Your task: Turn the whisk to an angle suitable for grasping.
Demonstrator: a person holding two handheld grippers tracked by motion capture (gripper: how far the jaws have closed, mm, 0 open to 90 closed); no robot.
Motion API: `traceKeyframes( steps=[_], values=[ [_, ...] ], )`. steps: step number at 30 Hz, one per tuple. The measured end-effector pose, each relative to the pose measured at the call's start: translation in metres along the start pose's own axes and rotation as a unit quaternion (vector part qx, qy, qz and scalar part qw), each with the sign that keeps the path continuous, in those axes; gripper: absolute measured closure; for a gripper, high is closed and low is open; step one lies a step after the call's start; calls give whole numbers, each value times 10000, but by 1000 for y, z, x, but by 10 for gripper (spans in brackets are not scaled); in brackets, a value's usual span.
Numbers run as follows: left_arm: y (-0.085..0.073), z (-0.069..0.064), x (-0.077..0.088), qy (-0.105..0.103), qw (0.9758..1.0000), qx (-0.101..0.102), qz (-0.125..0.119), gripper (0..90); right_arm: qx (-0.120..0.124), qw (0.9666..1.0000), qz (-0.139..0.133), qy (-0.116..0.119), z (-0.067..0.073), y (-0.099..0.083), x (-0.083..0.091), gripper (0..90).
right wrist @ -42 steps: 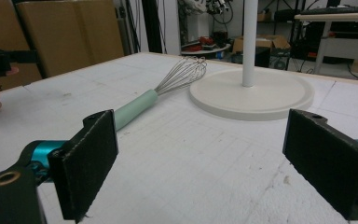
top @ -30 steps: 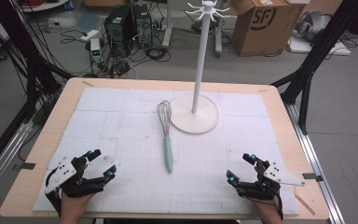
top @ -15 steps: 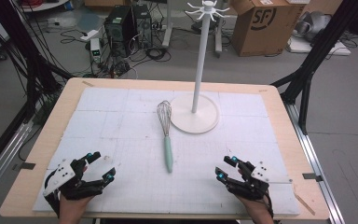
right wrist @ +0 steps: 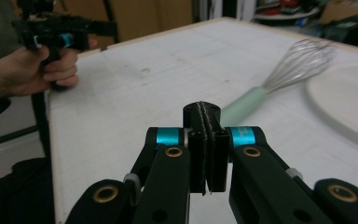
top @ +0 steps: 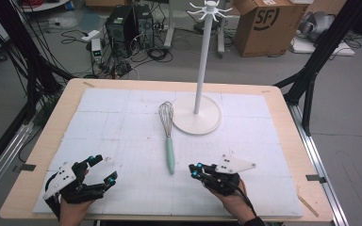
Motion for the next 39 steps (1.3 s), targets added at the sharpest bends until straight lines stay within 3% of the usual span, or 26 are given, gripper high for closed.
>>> traceKeyframes(
  steps=[2,3,7,9,17,20,21,28,33,39],
  values=[
    [0,-1,0,-2,10000,-24,-13,167,-11,10000,81,51,2,1,-7,899],
    [0,-1,0,-6,10000,-29,-1,167,-56,9995,257,177,8,1,-21,899],
    [0,-1,0,-6,10000,-41,15,167,-67,9989,383,243,13,-3,-36,899],
    [0,0,1,1,10000,-43,9,168,-154,9974,646,282,16,-10,-49,900],
    [1,0,1,11,10000,-31,-5,168,-330,9950,830,457,24,-20,-70,899],
    [0,0,1,-5,10000,-23,7,171,-111,9924,1112,512,29,-27,-81,900],
    [0,-1,1,-3,10000,-23,8,171,-14,9922,1147,497,31,-26,-82,899],
    [0,0,1,1,10000,-26,16,171,-188,9901,1339,371,24,-27,-84,900],
    [0,0,0,13,10000,-28,30,172,-273,9878,1528,135,16,-28,-82,900],
    [0,0,0,18,10000,-31,32,172,-226,9852,1697,-33,8,-29,-78,899]
  ],
)
Point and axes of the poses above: each handheld gripper's, and its own axes: x roughly backward along the jaws, y roughly out of its top, z roughly to its left, the point moved 3 cm from there along -x, roughly forward along the jaws, and after that the axes turned 7 degrees about -z, right-handed, at the moved point
